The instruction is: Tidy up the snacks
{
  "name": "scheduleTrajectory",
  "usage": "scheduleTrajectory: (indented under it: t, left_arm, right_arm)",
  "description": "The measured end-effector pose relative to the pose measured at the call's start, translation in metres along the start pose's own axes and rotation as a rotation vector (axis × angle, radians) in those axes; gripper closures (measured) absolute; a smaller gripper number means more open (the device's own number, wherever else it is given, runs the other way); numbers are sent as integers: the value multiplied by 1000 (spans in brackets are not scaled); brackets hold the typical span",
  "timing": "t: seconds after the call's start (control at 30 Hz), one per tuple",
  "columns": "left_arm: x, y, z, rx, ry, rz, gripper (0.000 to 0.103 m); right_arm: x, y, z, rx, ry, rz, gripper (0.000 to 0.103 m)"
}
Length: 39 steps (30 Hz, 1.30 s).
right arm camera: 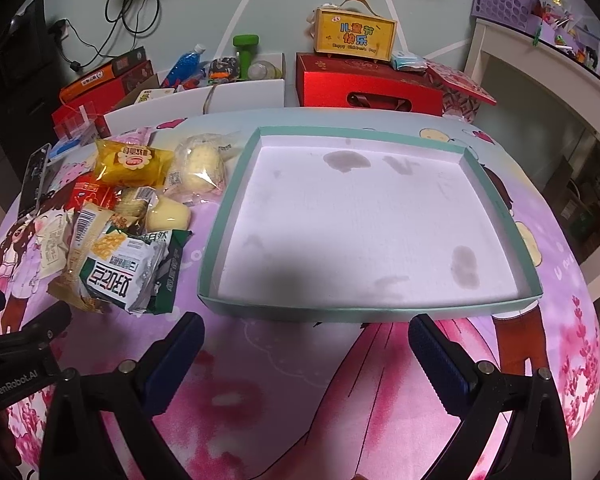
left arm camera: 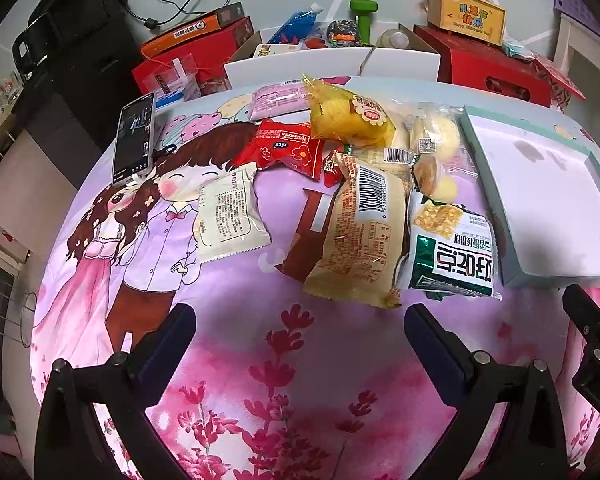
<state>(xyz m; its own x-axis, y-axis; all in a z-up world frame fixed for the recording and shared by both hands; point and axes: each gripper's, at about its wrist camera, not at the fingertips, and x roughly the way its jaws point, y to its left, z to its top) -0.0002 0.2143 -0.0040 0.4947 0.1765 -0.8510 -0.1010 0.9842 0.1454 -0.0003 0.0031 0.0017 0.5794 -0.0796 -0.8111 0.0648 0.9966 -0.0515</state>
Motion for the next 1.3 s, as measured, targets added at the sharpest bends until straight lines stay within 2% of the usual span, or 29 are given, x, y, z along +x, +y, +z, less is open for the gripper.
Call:
scheduleTrajectory:
  t: [0.77, 1.3]
  left_arm:
    - [-4, 9, 0, -30, -7, 11, 0]
    - [-4, 8, 1, -20, -4, 32, 0]
  right_arm:
    - [11, 5, -4, -15, 20, -24, 0]
    - [11, 3, -3, -13, 23, 4, 0]
